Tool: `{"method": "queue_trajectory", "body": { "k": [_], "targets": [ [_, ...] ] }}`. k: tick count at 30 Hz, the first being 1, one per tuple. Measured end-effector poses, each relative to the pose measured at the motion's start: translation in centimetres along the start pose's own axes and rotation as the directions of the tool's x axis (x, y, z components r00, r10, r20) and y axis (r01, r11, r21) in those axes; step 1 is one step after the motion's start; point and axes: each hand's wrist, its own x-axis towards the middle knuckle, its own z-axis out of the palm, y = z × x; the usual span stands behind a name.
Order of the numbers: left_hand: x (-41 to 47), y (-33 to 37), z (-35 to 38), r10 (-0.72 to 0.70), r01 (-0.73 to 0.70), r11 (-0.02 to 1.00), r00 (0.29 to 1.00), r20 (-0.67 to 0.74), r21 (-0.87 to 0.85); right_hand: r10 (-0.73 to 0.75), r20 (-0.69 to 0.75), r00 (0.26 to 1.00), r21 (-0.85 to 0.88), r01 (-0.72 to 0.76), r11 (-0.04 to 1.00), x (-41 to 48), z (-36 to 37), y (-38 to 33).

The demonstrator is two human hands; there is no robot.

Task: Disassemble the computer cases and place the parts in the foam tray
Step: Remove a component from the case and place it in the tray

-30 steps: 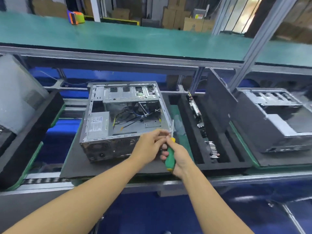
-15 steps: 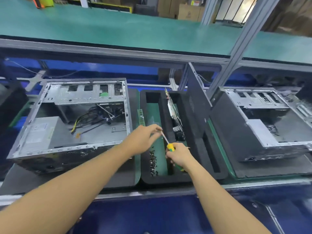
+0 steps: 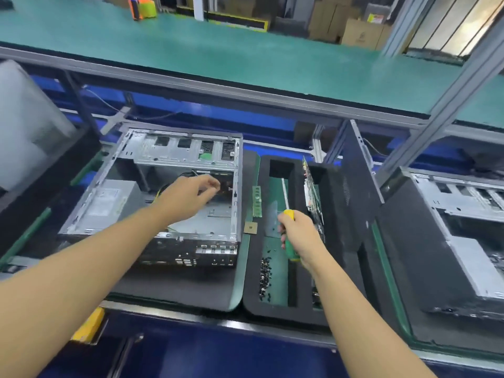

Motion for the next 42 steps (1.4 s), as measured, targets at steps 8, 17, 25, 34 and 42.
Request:
{"method": "queue_trajectory", "body": {
  "k": [8,17,25,34,42],
  "targets": [
    [-4.0,-13.3,-10.5,-0.244,0.154,0.904,0.952,0.186,0.398,-0.150,0.410,0.900,-0.178,0.240,0.954,-0.8,10.8,-9.5],
    [-5.9,-18.1,-10.3,-0.110,-0.289,0.746,0.835,0.539,0.600,0.160,0.461,0.873,-0.851,0.384,0.359,6.1,22.8,-9.6],
    [-6.8,-19.4,-7.5,0.090,-0.370,0.599,0.912,0.399,0.710,0.133,0.356,0.925,-0.862,0.270,0.428,9.4,26.3,-5.9],
    [-8.4,-20.4,-6.2,0.200,-0.329,0.582,0.944,0.261,0.744,0.012,0.640,0.769,-0.108,0.074,0.991,7.5,30.1,-6.6],
    [-5.9,-20.0,-11.8,-0.090,0.176,0.974,0.882,0.462,-0.146,-0.193,0.759,0.622,-0.451,0.716,0.533,7.2,30.1,-10.0]
  ]
}}
